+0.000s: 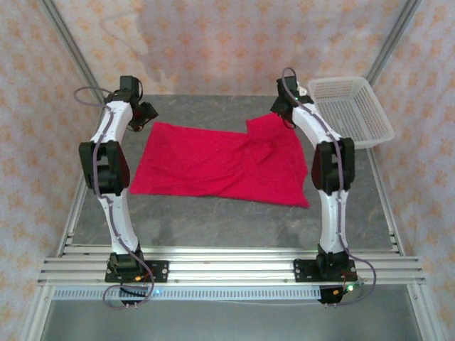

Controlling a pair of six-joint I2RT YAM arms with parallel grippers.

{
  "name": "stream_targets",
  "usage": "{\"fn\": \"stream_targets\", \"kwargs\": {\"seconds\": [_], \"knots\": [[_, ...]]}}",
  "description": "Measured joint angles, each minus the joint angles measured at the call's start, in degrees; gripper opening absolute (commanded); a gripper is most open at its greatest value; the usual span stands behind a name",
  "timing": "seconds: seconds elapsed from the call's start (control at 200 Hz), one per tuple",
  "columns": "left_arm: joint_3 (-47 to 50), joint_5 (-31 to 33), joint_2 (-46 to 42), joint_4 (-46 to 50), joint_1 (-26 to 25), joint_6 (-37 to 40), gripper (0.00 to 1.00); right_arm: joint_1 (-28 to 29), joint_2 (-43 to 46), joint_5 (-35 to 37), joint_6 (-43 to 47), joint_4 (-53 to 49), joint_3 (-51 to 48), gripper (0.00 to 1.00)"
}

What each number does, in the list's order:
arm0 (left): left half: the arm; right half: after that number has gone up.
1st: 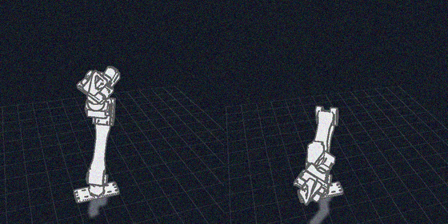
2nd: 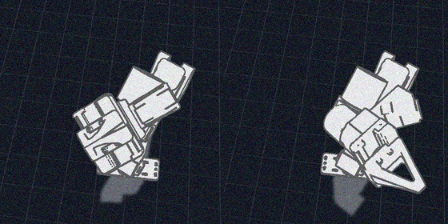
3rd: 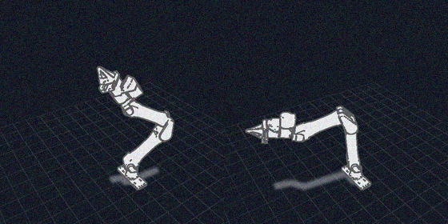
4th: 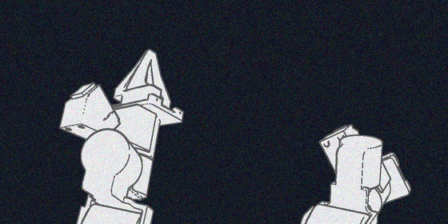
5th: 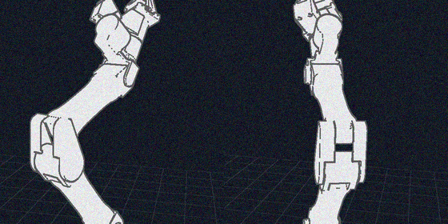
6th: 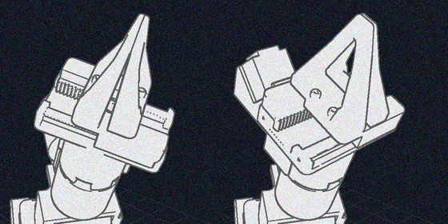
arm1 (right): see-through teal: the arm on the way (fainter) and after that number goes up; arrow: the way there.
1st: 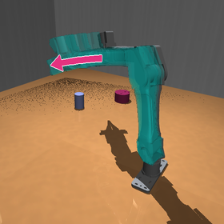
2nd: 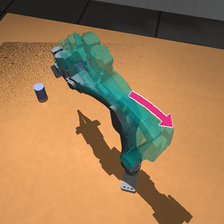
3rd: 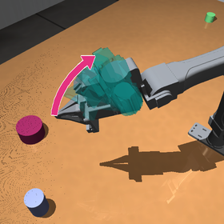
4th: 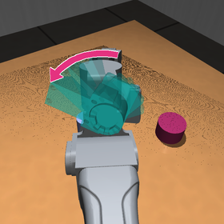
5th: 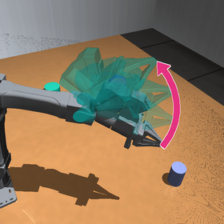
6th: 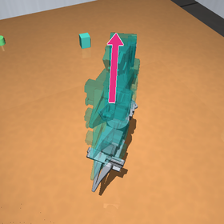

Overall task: Fold the inside-out t-shirt
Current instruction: Fold the T-shirt at the center of the table.

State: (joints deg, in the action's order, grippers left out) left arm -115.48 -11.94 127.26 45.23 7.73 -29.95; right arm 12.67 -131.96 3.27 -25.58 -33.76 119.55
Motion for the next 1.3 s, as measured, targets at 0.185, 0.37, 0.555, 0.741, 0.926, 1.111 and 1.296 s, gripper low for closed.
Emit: {"fn": "stream_targets", "kwargs": {"seconds": [0.185, 0.37, 0.555, 0.741, 0.926, 1.111, 1.296], "knots": [[-16.35, -0.26, 13.38, 4.13, -0.63, 1.81, 0.62, -0.7, -17.79, 0.39, 1.92, -9.33, 25.0, 0.64], [-21.68, -0.92, 18.93, 5.97, -1.51, 2.49, 0.63, -2.12, -20.06, -2.43, 2.49, -12.52, 26.77, 0.68], [-22.08, -1.22, 21.51, 7.02, -1.73, 2.47, 0.61, -4.74, -20.41, -7.08, 1.6, -12.33, 25.22, 0.65], [-22.49, -1.7, 21.97, 7.23, -1.68, 2.4, 0.48, -6.51, -22.93, -12.31, 0.46, -11.19, 26.45, 0.64], [-22.49, -2.47, 22.1, 7.28, -1.68, 1.9, 0.16, -6.73, -24.2, -15.85, -0.87, -8.28, 27.98, 0.41], [-22.49, -2.62, 22.16, 7.32, -1.68, 1.33, 0.0, -7.1, -25.51, -17.9, -1.18, -5.2, 28.57, 0.02], [-22.6, -2.62, 22.14, 7.45, -1.68, 1.55, 0.0, -6.49, -26.36, -18.99, -0.46, -4.26, 30.03, 0.0]]}}
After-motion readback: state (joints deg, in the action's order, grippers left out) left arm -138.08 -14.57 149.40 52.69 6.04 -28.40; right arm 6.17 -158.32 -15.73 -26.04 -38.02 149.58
